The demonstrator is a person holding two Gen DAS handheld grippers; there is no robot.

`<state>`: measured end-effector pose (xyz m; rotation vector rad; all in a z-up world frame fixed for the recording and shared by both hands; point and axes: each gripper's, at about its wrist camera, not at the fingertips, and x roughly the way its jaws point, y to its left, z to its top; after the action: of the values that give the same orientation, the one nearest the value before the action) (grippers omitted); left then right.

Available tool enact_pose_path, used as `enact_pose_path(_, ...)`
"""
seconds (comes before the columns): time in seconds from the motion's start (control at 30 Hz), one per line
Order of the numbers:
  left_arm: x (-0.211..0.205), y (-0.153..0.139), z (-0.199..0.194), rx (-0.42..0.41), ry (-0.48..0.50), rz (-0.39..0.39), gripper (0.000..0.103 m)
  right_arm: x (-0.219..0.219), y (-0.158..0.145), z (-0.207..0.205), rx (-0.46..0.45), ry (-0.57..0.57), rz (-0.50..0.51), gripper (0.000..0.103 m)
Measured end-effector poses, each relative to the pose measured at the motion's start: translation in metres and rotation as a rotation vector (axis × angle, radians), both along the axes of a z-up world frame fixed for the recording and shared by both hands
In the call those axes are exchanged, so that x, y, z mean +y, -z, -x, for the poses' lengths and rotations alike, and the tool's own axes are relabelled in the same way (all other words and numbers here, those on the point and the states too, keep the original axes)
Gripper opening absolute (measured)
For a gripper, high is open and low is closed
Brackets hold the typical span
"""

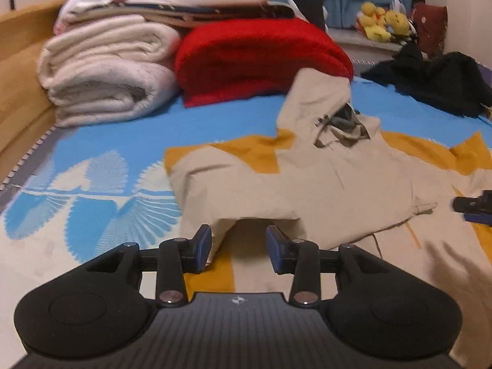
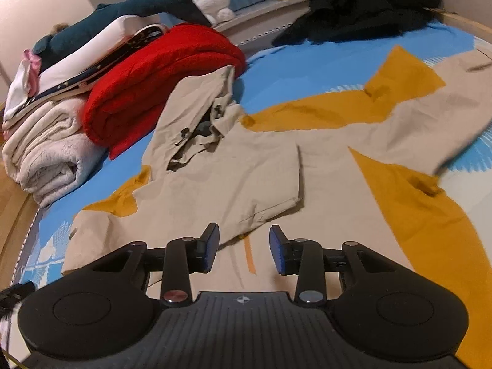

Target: Fold large clothes

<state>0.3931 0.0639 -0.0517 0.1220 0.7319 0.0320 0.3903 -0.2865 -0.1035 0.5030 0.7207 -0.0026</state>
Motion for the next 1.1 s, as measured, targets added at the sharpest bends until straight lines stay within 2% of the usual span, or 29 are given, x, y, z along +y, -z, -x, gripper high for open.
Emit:
enact_pose_path(0.1,0.010,-0.002,-0.003,-0.006,0.002,0.055,0.044,0.002,0.020,-0.020,0.030,0.005,-0.045,0.039)
enact_pose_path(0.27,0.004,0.005,-0.005,0.012,0.050,0.024,0.046,0.001,0.068,-0.063,0.123,-0.036,-0.181,0.039)
enact_pose_path(0.4,0.012,0.005,-0.007,0.028,0.038,0.045,0.046,-0.007,0.080,-0.085,0.107,0.095,-0.268,0.038)
enact_pose_path(0.43,0.016,0.003,-0.008,0.025,0.026,0.054,0.046,-0.008,0.080,-0.091,0.104,0.116,-0.277,0.035)
enact_pose_path(0.5,0.022,0.000,-0.008,0.018,0.009,0.064,0.046,-0.005,0.074,-0.102,0.116,0.147,-0.237,0.002)
enact_pose_path(0.57,0.028,-0.001,-0.008,0.015,0.001,0.066,0.046,-0.005,0.054,-0.102,0.075,0.156,-0.207,0.002)
enact_pose_path(0.7,0.042,0.001,-0.009,0.024,-0.024,0.075,0.046,-0.021,-0.020,-0.075,-0.179,0.144,-0.118,0.002)
enact_pose_path(0.73,0.044,0.002,-0.009,0.030,-0.028,0.077,0.046,-0.029,-0.030,-0.068,-0.214,0.156,-0.078,0.002)
enact_pose_path(0.77,0.045,0.002,-0.010,0.033,-0.030,0.078,0.046,-0.036,-0.031,-0.066,-0.198,0.180,-0.018,0.002)
enact_pose_path(0.83,0.046,0.002,-0.010,0.031,-0.029,0.082,0.046,-0.054,-0.009,-0.069,-0.046,0.254,0.047,0.003)
enact_pose_path(0.87,0.048,0.001,-0.011,0.031,-0.032,0.087,0.046,-0.064,0.004,-0.066,0.037,0.317,0.067,0.007)
enact_pose_path(0.9,0.049,0.001,-0.011,0.032,-0.035,0.095,0.046,-0.072,0.013,-0.061,0.087,0.375,0.101,0.008)
enact_pose_path(1.0,0.048,0.002,-0.012,0.035,-0.035,0.110,0.046,-0.078,0.017,-0.043,0.082,0.432,0.143,0.009)
enact_pose_path(1.1,0.044,0.003,-0.011,0.040,-0.020,0.107,0.046,-0.060,0.014,-0.042,0.014,0.355,0.119,0.009)
